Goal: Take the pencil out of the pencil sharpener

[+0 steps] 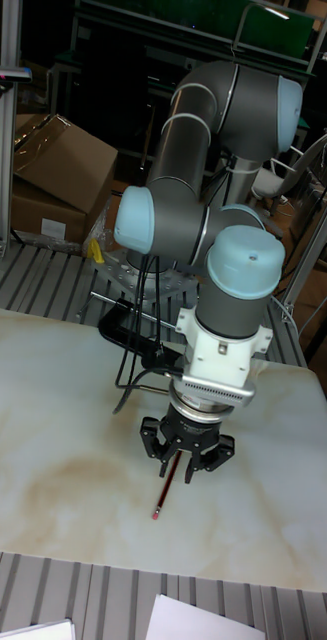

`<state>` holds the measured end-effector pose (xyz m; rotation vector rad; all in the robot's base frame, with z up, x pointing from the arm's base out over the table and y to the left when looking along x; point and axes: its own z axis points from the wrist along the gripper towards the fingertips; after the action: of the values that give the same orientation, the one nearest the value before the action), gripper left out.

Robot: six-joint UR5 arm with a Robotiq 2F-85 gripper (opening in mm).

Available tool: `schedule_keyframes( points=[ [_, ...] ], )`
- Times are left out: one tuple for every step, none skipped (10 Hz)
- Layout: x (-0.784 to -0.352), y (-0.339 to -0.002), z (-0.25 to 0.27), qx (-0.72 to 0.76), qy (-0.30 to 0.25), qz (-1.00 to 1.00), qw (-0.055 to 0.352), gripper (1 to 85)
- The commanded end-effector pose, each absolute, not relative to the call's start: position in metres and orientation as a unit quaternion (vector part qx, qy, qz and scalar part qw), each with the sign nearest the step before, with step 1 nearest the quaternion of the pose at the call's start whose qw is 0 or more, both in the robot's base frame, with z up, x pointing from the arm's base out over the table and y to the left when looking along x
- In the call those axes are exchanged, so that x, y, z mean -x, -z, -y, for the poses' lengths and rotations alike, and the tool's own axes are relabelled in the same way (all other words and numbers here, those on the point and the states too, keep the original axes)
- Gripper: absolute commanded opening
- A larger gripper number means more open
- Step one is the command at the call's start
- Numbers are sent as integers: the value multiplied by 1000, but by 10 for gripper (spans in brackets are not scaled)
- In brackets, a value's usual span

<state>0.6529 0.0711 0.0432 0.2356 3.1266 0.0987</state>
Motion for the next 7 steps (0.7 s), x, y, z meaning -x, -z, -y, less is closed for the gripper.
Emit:
schedule_keyframes(
  points=[
    [-654, -45, -65, -94, -36, -995, 13, 393],
    [-656, -46, -65, -94, -37, -995, 16, 390],
    [-660, -41, -69, -97, -39, -994, 19, 397],
    [-662, -30, -70, -101, -36, -994, 19, 397],
    [-664, -22, -72, -103, -33, -994, 22, 397],
    [-665, -18, -72, -104, -28, -994, 25, 397],
    [-662, -28, -69, -99, -30, -994, 22, 390]
  ],
)
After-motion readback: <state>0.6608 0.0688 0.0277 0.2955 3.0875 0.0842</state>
